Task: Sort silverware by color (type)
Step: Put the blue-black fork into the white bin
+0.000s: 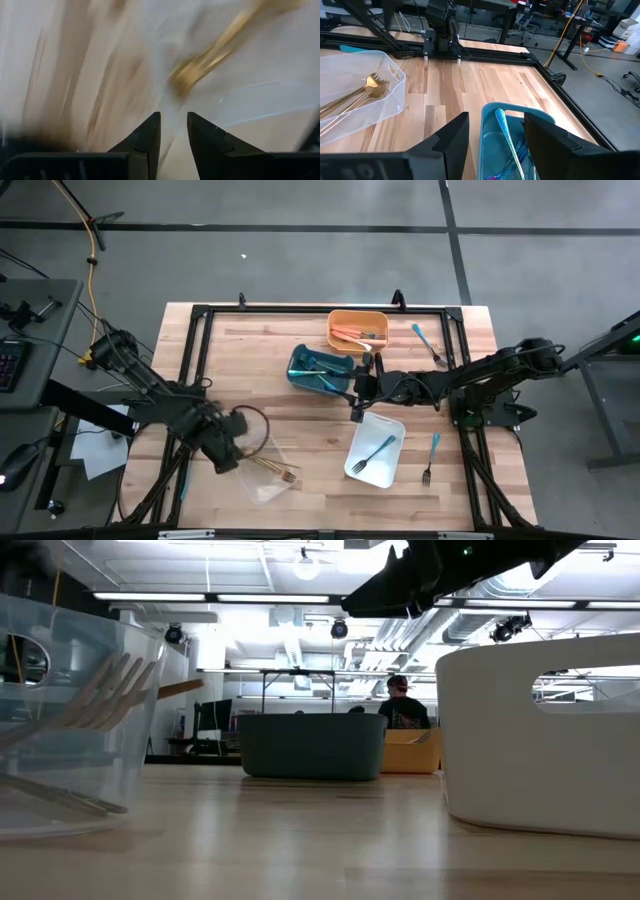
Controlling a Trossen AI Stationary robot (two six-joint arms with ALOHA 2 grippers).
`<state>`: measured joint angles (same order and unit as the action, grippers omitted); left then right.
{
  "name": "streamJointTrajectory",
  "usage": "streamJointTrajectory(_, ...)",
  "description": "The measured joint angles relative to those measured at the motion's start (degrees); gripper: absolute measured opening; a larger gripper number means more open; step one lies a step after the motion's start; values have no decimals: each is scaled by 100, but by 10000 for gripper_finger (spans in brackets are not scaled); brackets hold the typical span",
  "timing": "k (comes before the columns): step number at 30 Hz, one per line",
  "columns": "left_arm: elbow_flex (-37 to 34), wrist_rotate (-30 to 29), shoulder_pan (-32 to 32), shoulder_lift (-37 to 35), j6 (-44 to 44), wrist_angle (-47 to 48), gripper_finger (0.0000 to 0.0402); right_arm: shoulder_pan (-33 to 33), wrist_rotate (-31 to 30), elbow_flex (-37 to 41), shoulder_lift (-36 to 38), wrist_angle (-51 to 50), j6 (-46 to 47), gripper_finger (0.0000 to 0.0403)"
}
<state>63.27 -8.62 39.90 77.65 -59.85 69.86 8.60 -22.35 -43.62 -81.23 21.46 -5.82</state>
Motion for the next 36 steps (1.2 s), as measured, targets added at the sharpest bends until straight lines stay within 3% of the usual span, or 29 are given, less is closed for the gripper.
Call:
streamJointTrajectory(4, -673, 772, 269, 22, -1673, 433, 90, 0, 0, 0, 0, -77, -13, 183)
streamJointTrajectory(12, -2196, 1839, 773, 28, -3219, -862, 90, -30, 0, 0, 0, -98, -55, 183)
streamJointTrajectory(17, -2382, 2061, 780, 28, -3472, -635, 78, -132, 0, 0, 0, -99, 50, 183)
streamJointTrajectory(25, -2427, 1969, 815, 24, -3624, -738, 4, -225, 2, 0, 0, -155, 165, 183)
streamJointTrajectory(36, -2498, 1977, 975, 24, -4062, -701, 84, -225, 7, 0, 0, -305, 240, 183)
